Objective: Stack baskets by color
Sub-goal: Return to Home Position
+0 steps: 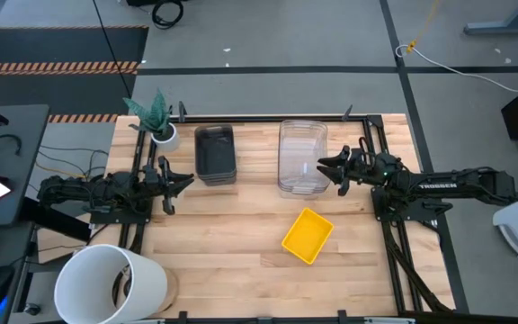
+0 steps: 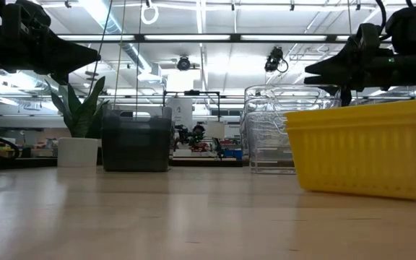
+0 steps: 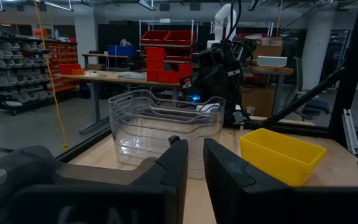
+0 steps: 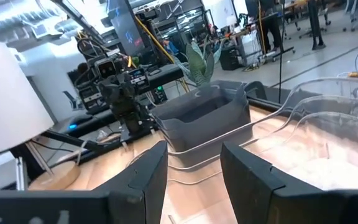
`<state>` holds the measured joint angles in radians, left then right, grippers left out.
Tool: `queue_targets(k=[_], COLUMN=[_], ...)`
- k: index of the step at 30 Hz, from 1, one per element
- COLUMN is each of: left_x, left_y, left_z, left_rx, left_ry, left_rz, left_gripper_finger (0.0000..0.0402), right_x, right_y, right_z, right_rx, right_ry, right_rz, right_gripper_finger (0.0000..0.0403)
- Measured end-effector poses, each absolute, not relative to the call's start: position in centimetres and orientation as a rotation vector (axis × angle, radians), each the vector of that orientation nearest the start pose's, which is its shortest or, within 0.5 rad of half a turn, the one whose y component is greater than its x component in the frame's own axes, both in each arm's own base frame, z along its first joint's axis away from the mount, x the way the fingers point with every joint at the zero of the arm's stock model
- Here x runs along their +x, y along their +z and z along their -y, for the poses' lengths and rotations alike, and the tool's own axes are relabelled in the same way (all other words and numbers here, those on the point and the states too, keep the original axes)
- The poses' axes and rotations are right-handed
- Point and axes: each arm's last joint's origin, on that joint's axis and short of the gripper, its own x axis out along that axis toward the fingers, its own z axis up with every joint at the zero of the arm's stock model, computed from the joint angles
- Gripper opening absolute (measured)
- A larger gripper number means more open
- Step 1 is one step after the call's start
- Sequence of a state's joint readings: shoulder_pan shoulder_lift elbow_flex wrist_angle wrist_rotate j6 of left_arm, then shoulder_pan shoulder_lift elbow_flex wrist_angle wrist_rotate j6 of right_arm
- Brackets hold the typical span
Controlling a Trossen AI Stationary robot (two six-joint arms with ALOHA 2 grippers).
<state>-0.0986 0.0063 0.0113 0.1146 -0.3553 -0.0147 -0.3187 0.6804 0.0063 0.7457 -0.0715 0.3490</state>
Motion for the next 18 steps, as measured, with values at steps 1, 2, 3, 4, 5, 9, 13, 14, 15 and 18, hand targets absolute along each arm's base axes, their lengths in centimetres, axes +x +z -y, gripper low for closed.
queue_targets(k=[1, 2, 3, 4, 5, 9, 13, 14, 15, 18], left_x=[9.55, 9.54, 9.54, 9.55, 9.54, 9.54, 9.55, 9.55, 9.55, 9.54], left_y=[17.77, 17.77, 17.77, 17.77, 17.77, 17.77, 17.77, 17.77, 17.77, 17.77], left_z=[-0.07, -0.07, -0.07, -0.07, -0.07, -0.07, -0.07, -0.07, -0.07, -0.07], left_rx=[-0.041, -0.042, -0.042, -0.041, -0.042, -0.042, -0.042, -0.042, -0.042, -0.041], left_ry=[0.255, 0.255, 0.256, 0.256, 0.256, 0.255, 0.255, 0.255, 0.256, 0.256], left_rz=[0.118, 0.119, 0.119, 0.118, 0.119, 0.119, 0.119, 0.119, 0.119, 0.119], left_gripper_finger=[0.0057, 0.0056, 0.0055, 0.0054, 0.0053, 0.0056, 0.0061, 0.0061, 0.0061, 0.0059], right_x=[13.36, 13.36, 13.36, 13.36, 13.36, 13.36, 13.36, 13.36, 13.36, 13.36], right_y=[17.04, 17.05, 17.04, 17.04, 17.04, 17.04, 17.04, 17.04, 17.04, 17.04], right_z=[4.19, 4.19, 4.19, 4.19, 4.19, 4.19, 4.19, 4.19, 4.19, 4.19], right_rx=[0.345, 0.35, 0.35, 0.349, 0.349, 0.349, 0.349, 0.349, 0.349, 0.349], right_ry=[-0.231, -0.231, -0.231, -0.231, -0.231, -0.231, -0.231, -0.231, -0.231, -0.231], right_rz=[0.114, 0.115, 0.115, 0.115, 0.115, 0.114, 0.114, 0.114, 0.114, 0.114], right_gripper_finger=[0.0154, 0.0154, 0.0154, 0.0154, 0.0154, 0.0154, 0.0154, 0.0154, 0.0154, 0.0154])
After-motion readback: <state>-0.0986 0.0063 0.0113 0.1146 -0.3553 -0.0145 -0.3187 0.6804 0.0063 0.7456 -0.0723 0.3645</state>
